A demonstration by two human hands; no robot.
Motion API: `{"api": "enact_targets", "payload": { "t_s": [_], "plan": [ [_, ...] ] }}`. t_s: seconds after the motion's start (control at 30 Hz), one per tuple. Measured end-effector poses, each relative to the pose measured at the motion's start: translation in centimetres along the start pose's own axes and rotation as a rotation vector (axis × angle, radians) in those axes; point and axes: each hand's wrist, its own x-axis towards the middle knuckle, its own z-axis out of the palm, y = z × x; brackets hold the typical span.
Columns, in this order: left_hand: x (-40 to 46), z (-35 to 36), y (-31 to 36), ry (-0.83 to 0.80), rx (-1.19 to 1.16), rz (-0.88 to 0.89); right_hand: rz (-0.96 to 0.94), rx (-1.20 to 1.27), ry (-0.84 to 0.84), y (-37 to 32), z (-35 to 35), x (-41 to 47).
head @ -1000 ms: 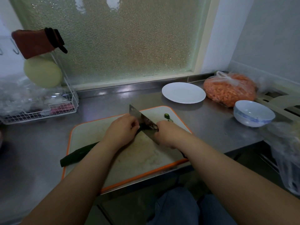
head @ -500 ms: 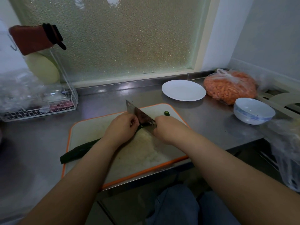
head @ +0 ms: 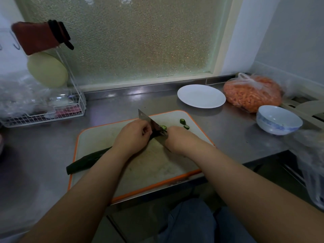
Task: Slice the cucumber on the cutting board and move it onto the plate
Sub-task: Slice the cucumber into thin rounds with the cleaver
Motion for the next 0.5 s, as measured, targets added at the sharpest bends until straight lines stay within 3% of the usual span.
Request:
{"api": "enact_targets", "payload": {
  "t_s": [0.13, 0.5],
  "plan": [
    [-0.2, -0.3, 0.1, 0.003, 0.004, -0.01, 0.022, 0.137, -0.058, 0.7, -1.2, -0.2],
    [-0.3, -0.3, 0.3, 0.001, -0.021, -0.021, -0.032, 0.016, 0.084, 0.2, -1.3, -1.1]
  ]
}}
